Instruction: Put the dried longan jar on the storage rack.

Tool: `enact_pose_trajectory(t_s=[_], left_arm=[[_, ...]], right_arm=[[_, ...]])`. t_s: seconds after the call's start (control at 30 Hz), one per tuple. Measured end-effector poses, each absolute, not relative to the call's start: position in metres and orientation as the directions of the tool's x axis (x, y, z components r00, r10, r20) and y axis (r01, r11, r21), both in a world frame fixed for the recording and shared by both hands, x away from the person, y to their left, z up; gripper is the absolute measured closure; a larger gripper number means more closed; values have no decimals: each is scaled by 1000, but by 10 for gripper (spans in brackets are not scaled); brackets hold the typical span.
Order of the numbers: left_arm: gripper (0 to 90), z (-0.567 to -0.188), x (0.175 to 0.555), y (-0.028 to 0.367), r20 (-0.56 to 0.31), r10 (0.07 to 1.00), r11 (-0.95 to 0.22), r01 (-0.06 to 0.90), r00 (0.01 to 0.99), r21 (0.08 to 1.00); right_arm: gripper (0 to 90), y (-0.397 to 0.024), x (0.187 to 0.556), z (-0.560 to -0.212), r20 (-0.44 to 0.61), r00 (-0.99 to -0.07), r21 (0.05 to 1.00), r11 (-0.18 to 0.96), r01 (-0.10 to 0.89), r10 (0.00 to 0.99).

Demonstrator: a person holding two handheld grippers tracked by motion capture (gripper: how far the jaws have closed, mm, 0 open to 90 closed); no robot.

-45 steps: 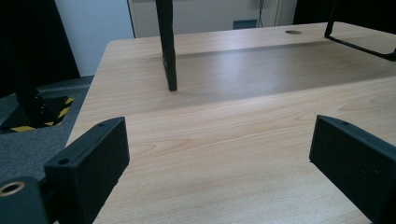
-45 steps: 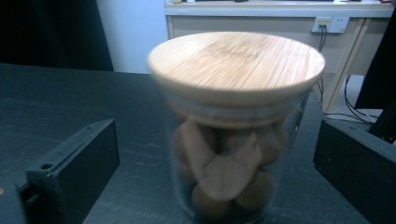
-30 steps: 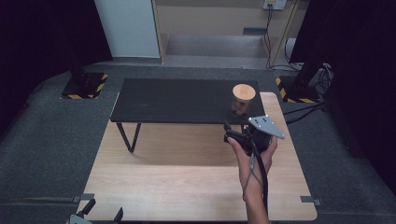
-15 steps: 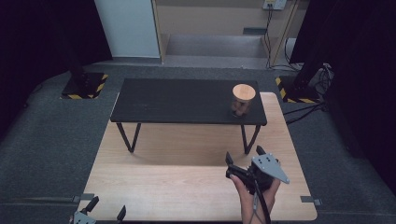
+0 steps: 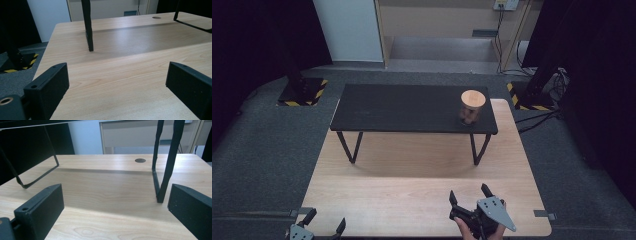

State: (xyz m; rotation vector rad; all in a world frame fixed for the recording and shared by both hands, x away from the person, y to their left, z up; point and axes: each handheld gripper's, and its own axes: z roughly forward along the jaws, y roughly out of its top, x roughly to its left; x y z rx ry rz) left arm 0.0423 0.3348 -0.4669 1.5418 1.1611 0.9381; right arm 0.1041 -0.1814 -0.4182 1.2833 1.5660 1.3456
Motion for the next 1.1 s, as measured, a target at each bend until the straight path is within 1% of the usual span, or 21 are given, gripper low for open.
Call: enact_pose_trajectory(t_s=[0.4,1.1], left_arm=[[32,-468,45,338,35,969,-94,233,246,968],[28,-466,60,339,64,968,-120,223,243,967]], right_arm=[[10,-181,88,-437,99,-256,979,-48,200,962],[16,-188,87,-469,94,-240,975,-41,216,966]])
